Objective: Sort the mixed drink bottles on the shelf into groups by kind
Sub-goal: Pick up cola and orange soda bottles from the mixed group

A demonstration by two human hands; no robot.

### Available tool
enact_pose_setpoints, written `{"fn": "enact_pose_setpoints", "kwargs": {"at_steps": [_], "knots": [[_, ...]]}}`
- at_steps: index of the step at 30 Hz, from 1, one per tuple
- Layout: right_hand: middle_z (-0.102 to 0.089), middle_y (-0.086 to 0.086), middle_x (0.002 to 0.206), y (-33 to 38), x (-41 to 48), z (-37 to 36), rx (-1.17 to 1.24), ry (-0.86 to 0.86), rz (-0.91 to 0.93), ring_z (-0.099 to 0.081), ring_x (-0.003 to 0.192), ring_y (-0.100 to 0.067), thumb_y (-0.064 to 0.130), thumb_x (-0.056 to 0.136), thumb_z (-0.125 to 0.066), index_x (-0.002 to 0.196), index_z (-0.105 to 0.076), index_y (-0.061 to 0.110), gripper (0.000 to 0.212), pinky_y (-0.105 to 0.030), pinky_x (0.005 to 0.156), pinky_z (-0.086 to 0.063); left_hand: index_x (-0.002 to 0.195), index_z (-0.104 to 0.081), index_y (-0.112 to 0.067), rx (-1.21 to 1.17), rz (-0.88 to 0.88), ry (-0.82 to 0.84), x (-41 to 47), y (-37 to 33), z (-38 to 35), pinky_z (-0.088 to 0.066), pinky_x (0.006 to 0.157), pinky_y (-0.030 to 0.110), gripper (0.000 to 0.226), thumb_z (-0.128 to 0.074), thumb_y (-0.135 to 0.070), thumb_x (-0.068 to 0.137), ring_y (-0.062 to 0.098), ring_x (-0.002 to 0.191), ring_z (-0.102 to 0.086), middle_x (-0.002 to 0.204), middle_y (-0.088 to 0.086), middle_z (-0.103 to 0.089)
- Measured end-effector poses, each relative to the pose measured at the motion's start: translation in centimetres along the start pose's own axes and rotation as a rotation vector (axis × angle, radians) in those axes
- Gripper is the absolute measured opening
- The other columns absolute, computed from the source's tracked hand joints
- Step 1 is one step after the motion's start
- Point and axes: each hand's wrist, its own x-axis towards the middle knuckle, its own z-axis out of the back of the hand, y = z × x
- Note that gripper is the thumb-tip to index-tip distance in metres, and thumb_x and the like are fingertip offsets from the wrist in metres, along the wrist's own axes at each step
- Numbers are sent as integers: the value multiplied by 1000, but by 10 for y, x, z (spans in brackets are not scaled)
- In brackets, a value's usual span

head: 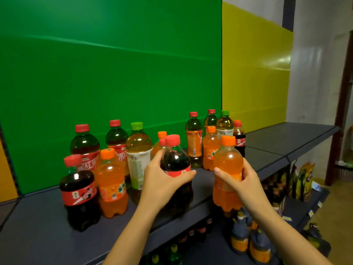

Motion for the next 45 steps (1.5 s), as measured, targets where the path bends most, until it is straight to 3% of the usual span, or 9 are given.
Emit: {"fn": "enact_pose_setpoints", "kwargs": {"at_steps": [15,21,25,33,40,43,45], "knots": [[-67,13,101,-56,105,68,165,327,5,-64,88,2,40,55,-73,102,-54,41,50,-22,78,-50,96,-61,-22,213,43,-328,33,4,-93,-41,70,-1,50,-87,-21,54,-10,85,-59,90,-15,-66],[-65,15,99,-72,127,63,234,417,-5,-64,88,2,32,62,-74,96,-53,42,41,-18,75,-49,102,-59,-18,308,56,-435,39,7,-106,-43,79,12,54,-86,-22,55,-2,92,-59,95,-10,-65],[-65,13,99,-80,135,50,293,442,-28,-63,91,-2,39,55,-72,95,-55,37,44,-21,77,-49,103,-57,-18,359,63,-462,44,13,-112,-43,77,5,55,-86,-22,56,-3,93,-58,95,-11,-64],[-64,15,99,-90,146,21,330,484,-3,-63,86,6,23,70,-75,100,-53,34,39,-19,80,-46,101,-56,-21,396,86,-497,45,21,-111,-41,75,-1,53,-86,-20,57,-6,91,-58,96,-11,-63],[-64,0,112,-90,144,-22,308,621,59,-61,105,-12,26,72,-75,121,-46,19,58,-26,94,-46,99,-58,-26,423,64,-490,32,12,-97,-46,78,8,56,-84,-37,51,-6,90,-61,93,-14,-66],[-61,-5,119,-90,141,-45,325,660,45,-59,111,-17,23,74,-74,124,-43,15,60,-34,99,-46,97,-57,-28,410,68,-481,25,4,-90,-44,76,5,56,-78,-46,48,-8,88,-60,91,-18,-66],[-59,-7,121,-90,139,-58,334,674,20,-57,113,-18,22,74,-74,126,-41,12,62,-37,100,-46,97,-56,-31,409,69,-479,21,0,-85,-42,76,2,55,-80,-41,48,-10,90,-59,92,-20,-66]]}}
